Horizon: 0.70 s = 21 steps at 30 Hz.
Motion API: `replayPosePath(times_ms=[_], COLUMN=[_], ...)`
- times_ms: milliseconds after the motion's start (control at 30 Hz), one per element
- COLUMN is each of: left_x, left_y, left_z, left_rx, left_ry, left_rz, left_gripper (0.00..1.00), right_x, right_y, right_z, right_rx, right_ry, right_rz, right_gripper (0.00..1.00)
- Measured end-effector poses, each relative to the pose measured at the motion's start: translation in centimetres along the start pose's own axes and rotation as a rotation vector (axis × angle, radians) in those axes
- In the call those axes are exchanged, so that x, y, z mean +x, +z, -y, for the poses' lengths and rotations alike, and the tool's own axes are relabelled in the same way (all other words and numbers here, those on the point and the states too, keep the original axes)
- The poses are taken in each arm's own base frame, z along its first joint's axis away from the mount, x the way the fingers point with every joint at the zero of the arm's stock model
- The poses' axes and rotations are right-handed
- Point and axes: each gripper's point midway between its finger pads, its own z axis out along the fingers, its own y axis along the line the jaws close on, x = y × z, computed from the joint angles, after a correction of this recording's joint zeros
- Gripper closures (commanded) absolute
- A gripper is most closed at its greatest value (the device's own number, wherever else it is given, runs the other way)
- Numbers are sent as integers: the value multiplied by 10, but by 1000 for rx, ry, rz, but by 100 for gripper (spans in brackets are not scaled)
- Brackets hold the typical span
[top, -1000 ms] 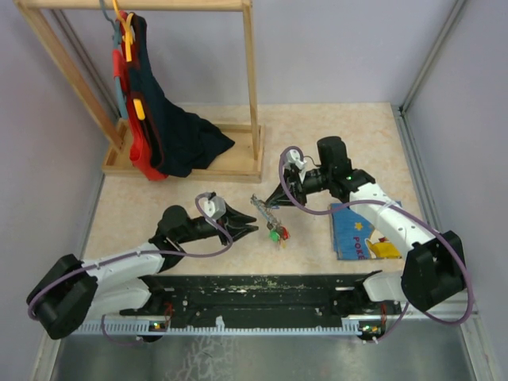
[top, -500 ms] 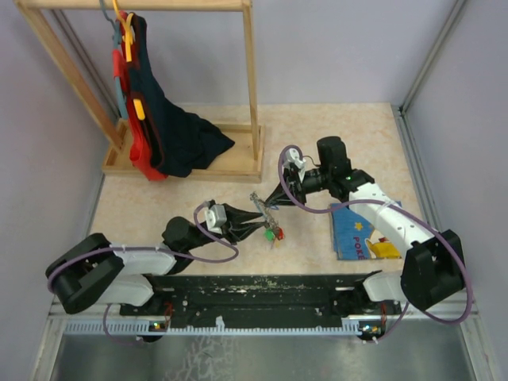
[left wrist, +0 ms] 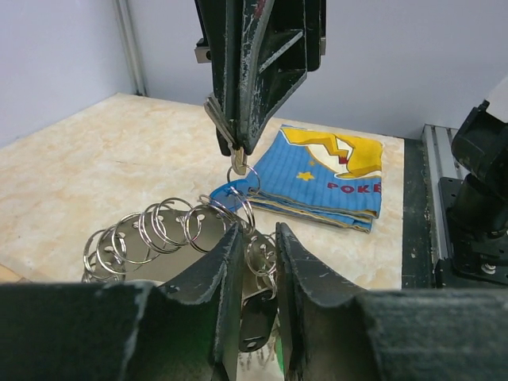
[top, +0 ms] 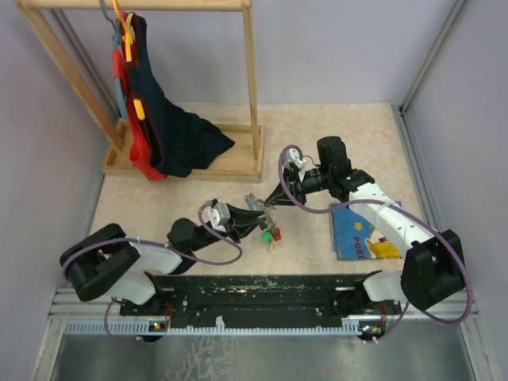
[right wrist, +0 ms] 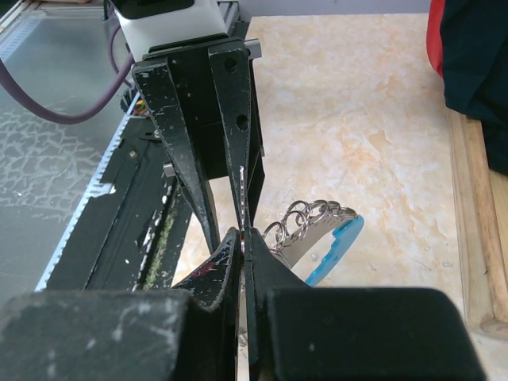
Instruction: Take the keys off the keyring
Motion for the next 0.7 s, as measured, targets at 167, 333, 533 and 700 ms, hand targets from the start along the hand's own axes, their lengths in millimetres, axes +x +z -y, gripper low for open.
replayPosePath(times_ms=[167,333,533,700], left_x=[0,0,5,8], left_y=[1,2,3,5], left_z=[3,3,-1,-3], left_rx=[6,-5,-32,-45], left_ry=[-12,-20,-33,-44], left_rz=[6,11,0,-5], left_gripper=[73,73,75,76], right_x=[-1,-1,-1,-1], right_y=[0,0,0,0], right_z=[1,1,1,1], right_rx=[1,1,1,1], right_ry=[-5,-5,-5,-5], right_rz=[1,1,1,1], right_gripper=[100,100,100,100])
